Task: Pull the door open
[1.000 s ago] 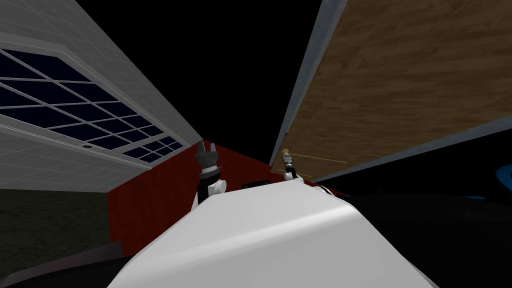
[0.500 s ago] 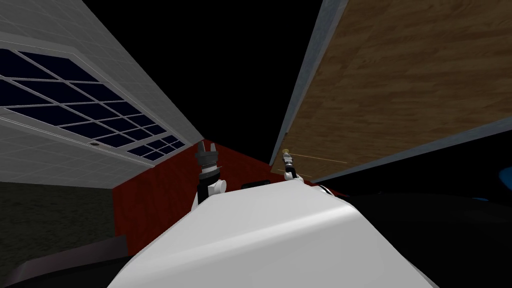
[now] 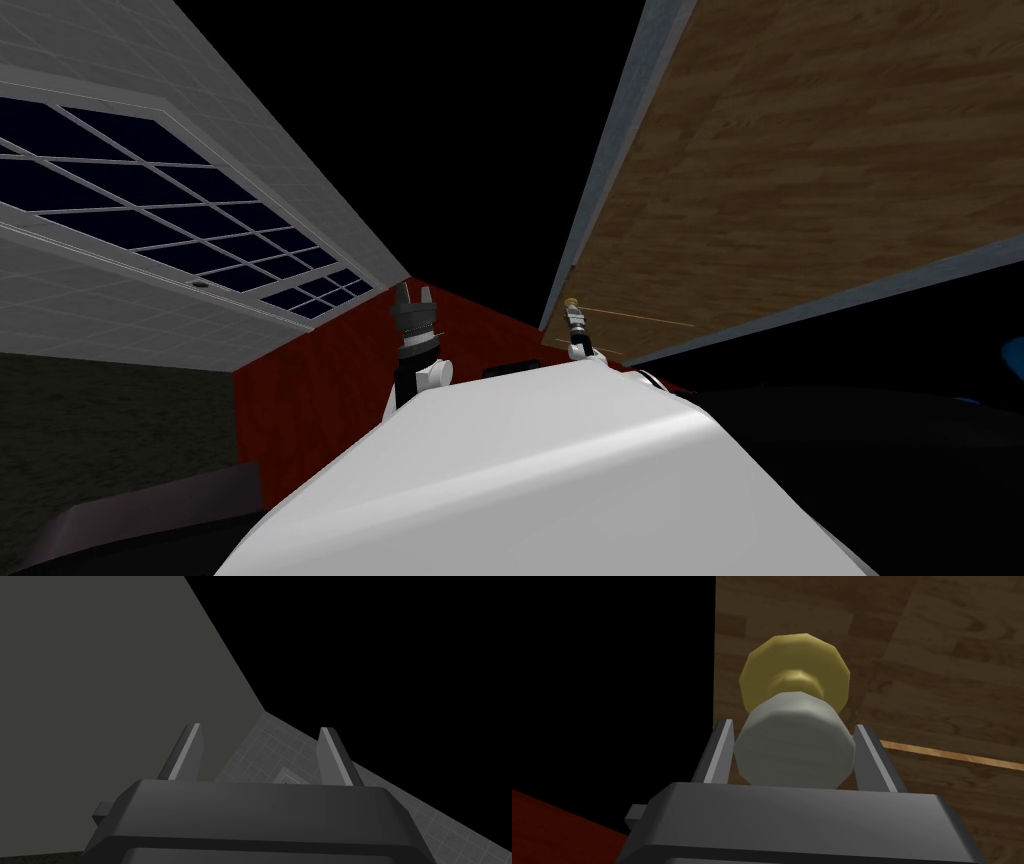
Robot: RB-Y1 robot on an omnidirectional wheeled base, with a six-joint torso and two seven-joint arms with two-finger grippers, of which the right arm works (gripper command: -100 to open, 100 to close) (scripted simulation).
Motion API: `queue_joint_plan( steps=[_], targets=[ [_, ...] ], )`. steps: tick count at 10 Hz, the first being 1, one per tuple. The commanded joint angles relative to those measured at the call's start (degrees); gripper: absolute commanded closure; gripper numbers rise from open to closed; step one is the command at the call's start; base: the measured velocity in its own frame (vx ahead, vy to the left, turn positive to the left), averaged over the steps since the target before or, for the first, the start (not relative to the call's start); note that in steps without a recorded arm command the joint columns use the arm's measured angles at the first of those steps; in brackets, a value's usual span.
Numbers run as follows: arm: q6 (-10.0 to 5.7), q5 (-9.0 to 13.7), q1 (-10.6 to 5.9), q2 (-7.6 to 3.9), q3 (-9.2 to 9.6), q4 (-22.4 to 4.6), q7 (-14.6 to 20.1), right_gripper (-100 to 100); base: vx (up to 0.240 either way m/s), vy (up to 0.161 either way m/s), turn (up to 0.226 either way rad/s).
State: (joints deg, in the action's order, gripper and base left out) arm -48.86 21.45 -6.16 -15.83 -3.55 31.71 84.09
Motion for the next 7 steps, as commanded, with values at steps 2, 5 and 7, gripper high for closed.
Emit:
queue_joint_plan(
  steps=[2,5,7],
  targets=[
    [-0.04,0.1,-0.09,0.11,-0.15,-0.17,3.58,100,-0.025,-0.006,0.026],
    [-0.04,0.14,-0.23,0.15,-0.26,-0.33,6.5,100,-0.018,-0.004,0.017],
    [-0.18,-0.53,0.01,-0.31,0.74,-0.04,7.1,100,-0.059,-0.004,0.041]
  ],
)
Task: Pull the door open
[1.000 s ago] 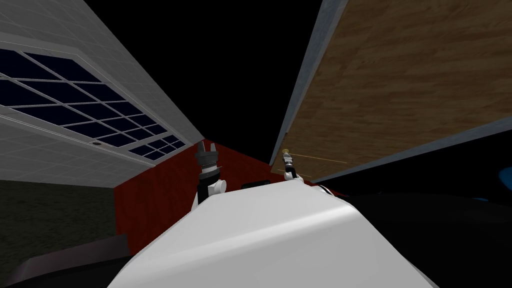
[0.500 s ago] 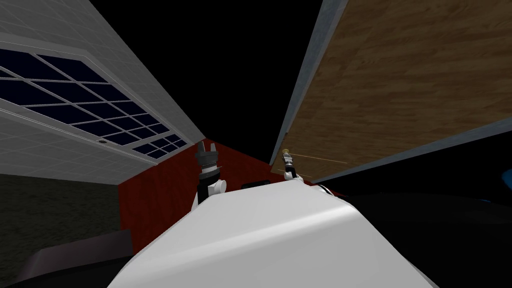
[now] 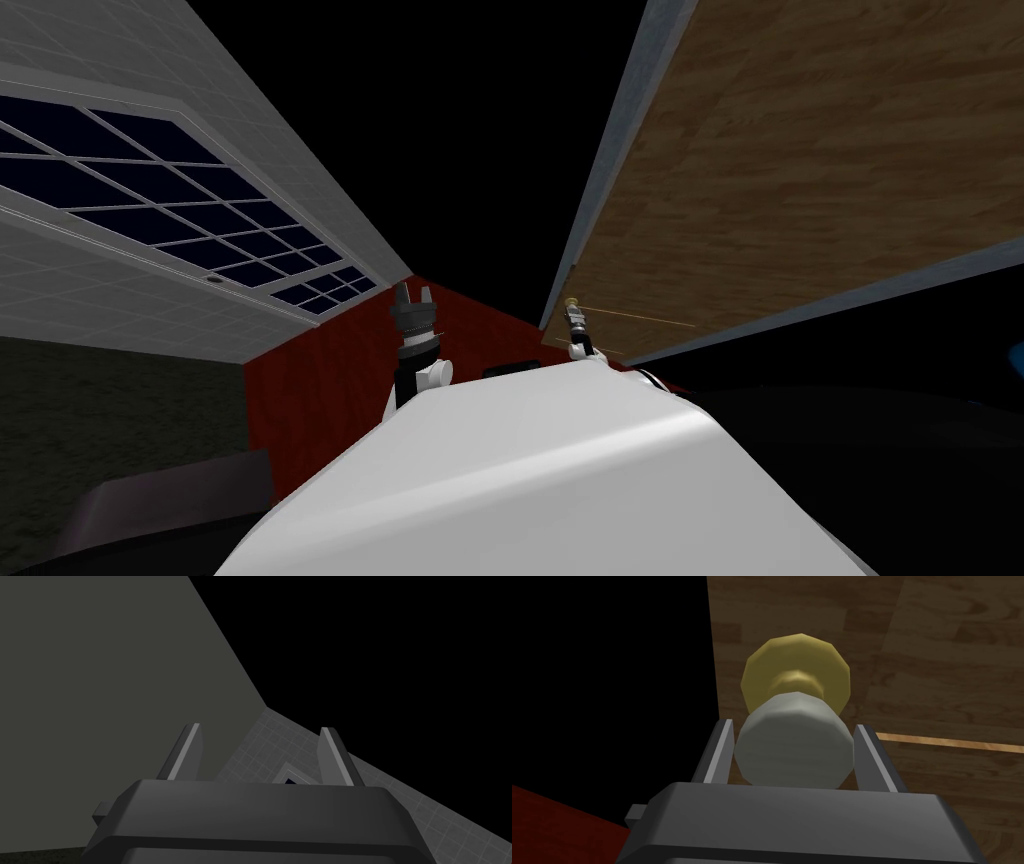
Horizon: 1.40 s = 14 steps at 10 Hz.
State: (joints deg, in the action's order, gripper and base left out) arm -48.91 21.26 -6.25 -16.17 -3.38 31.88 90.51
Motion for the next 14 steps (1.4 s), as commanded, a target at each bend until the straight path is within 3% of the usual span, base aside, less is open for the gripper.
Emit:
queue_joint_plan(
  steps=[1,7,8,14],
  targets=[
    [-0.19,-0.51,0.18,-0.07,0.84,-0.15,1.0,100,-0.2,-0.022,0.06],
    [-1.03,-3.13,1.4,-1.69,4.99,0.82,6.05,100,-0.23,-0.028,0.073],
    [-0.56,-2.92,1.45,-1.49,4.64,1.22,5.33,100,-0.104,-0.012,0.029],
    [-3.0,-6.12,3.54,-4.24,9.68,2.35,10.97,100,-0.215,-0.04,0.074]
  ],
)
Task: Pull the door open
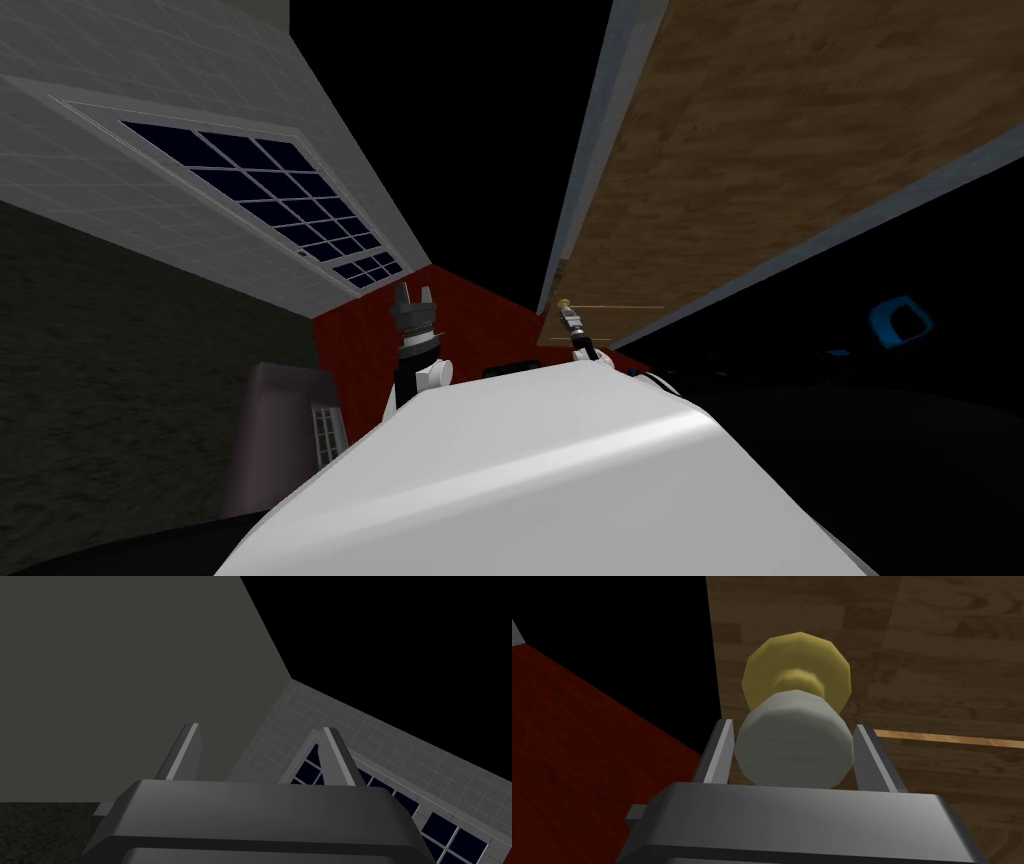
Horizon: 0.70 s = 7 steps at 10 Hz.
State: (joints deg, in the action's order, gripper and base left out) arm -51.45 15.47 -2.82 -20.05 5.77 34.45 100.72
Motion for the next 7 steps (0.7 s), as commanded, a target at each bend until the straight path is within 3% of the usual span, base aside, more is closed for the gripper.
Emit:
queue_joint_plan(
  steps=[1,2,7],
  targets=[
    [-0.68,-0.62,0.29,-0.63,0.97,-0.11,1.28,100,-0.217,-0.033,0.058],
    [-0.32,-0.43,0.2,-0.37,0.67,0.09,0.71,100,-0.098,-0.004,0.016],
    [-4.24,-3.01,2.76,-3.48,4.27,0.42,5.6,100,-0.218,-0.044,0.093]
  ],
)
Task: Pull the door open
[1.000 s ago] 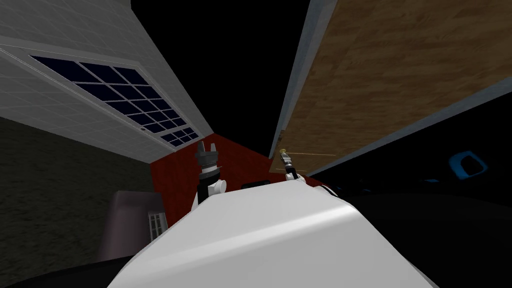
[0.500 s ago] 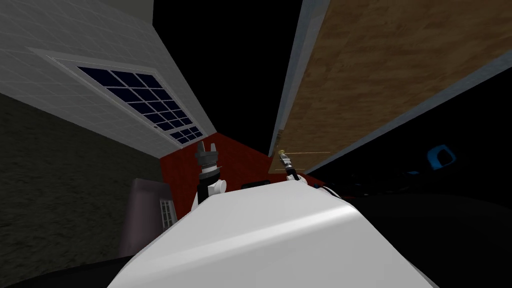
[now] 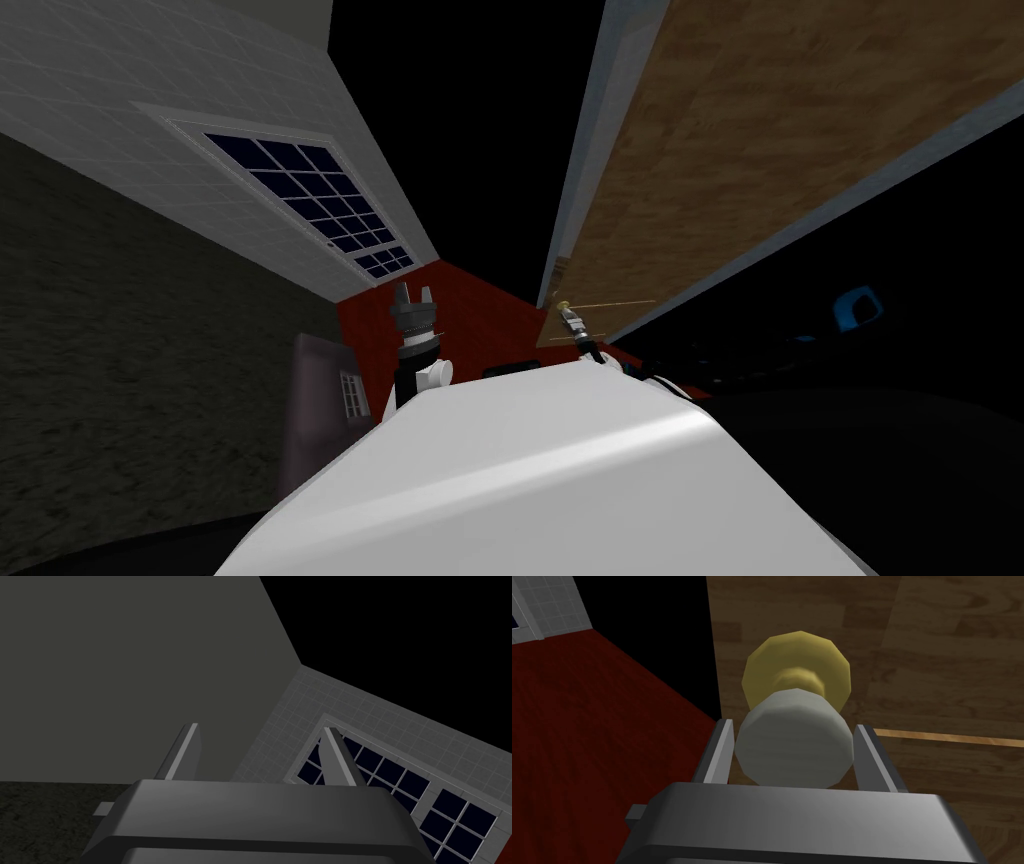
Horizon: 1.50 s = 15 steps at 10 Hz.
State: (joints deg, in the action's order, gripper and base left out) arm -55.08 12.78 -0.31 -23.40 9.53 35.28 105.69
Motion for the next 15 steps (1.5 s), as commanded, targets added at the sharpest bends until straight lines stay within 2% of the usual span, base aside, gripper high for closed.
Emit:
queue_joint_plan(
  steps=[1,2,3,4,5,11,12,15],
  targets=[
    [-1.2,-0.7,0.62,-0.6,1.02,-0.34,1.34,100,-0.222,-0.071,0.063],
    [-1.82,-1.09,1.01,-1.11,1.57,-0.27,2.09,100,-0.17,-0.049,0.066],
    [-1.02,-0.87,0.99,-0.8,1.23,0.16,1.39,100,-0.074,-0.014,0.011],
    [-2.62,-1.46,1.91,-1.55,2.01,-0.12,2.5,100,-0.134,-0.048,0.129],
    [-3.07,-1.61,2.14,-1.77,2.19,-0.17,2.79,100,-0.183,-0.081,0.121],
    [-8.32,-3.32,4.79,-4.47,4.36,-0.72,6.13,100,-0.182,-0.068,0.102],
    [-8.02,-3.23,4.13,-4.15,4.25,-1.18,5.86,100,-0.081,-0.023,0.015],
    [-9.58,-3.79,4.69,-4.69,4.8,-1.79,6.67,100,-0.175,-0.069,0.144]
  ],
)
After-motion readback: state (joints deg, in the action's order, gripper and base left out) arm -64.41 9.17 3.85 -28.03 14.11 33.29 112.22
